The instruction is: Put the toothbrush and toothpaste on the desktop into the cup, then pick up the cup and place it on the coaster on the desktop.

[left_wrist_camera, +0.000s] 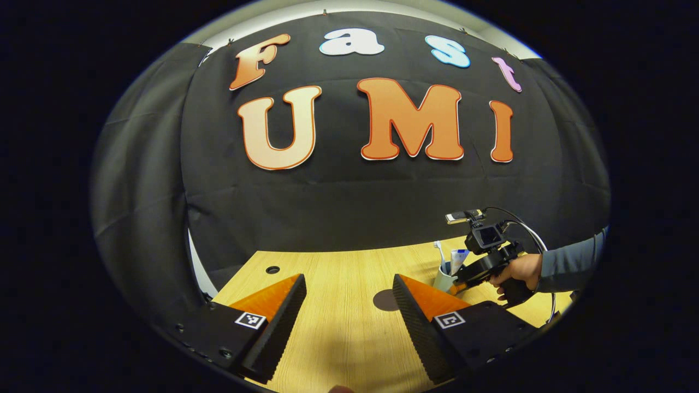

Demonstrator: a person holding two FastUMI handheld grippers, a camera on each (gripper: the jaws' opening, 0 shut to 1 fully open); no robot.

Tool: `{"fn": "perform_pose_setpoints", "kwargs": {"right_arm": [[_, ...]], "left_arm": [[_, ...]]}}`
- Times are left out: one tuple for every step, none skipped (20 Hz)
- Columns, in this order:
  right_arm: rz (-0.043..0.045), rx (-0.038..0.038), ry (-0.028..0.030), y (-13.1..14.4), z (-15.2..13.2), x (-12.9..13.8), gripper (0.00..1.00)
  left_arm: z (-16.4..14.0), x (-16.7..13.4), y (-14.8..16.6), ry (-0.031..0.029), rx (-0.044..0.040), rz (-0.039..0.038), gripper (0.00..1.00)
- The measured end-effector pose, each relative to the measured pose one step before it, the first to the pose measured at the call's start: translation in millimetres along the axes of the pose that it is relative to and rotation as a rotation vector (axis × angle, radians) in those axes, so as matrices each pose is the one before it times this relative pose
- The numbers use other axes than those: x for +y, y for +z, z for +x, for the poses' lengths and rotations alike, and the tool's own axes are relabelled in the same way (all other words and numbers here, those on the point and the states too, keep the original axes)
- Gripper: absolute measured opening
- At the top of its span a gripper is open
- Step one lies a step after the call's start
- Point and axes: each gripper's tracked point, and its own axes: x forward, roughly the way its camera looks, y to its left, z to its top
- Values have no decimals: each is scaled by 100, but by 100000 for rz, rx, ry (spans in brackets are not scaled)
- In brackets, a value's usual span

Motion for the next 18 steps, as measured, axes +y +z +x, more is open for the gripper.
{"fn": "perform_pose_setpoints", "kwargs": {"right_arm": [[-557, -520, 76, -35, -13, 21, 19], [-417, -151, 520, 50, -68, 92, 18], [-445, 186, 833, 81, -118, 90, 17], [-312, -280, 993, 65, -71, 30, 17], [-433, -820, 920, 208, 57, 88, 17], [-605, -398, 729, -18, -72, 35, 17], [-783, -303, 785, 110, 8, 123, 17], [-849, -339, 1090, 10, 33, 60, 17], [-714, -427, 1024, 108, 77, 87, 17], [-1019, -263, 1073, 41, -28, -13, 17], [-1194, -462, 854, 153, -2, 47, 17], [-1388, -108, 622, 121, -14, -71, 17], [-1639, -98, 705, 251, 4, 66, 17], [-1278, -215, 573, 336, -35, 159, 17], [-802, 309, 386, 147, -8, 188, 17], [-389, 269, 314, 157, 14, 450, 17], [-436, 265, 403, -38, 185, 185, 17], [-425, 95, 291, -162, 123, -33, 17]], "left_arm": [[-185, 221, -68, 320, 24, -426, 95], [-23, 273, -144, 486, 555, -291, 95], [-127, 298, -146, 493, 193, -38, 95], [-131, 250, -30, 350, -52, -156, 96], [47, 254, -12, 366, -14, -103, 96], [95, 289, 0, 237, 35, -231, 96], [26, 73, -204, 286, 201, -173, 96], [15, 90, -24, 104, 176, -314, 95], [-177, 281, -136, -21, 179, -367, 96], [34, 150, -56, -56, 81, -438, 95], [-50, 166, -185, 18, 281, -418, 96], [-25, 169, -128, 169, 319, -466, 96], [14, 418, -204, 372, 326, -628, 96], [38, 257, -163, 287, 264, -816, 96], [27, 355, -314, 183, 461, -791, 96], [-4, 416, -98, 335, 329, -600, 96], [-7, 139, -141, 418, 212, -356, 96], [19, 235, -61, 267, 432, 221, 96]]}}
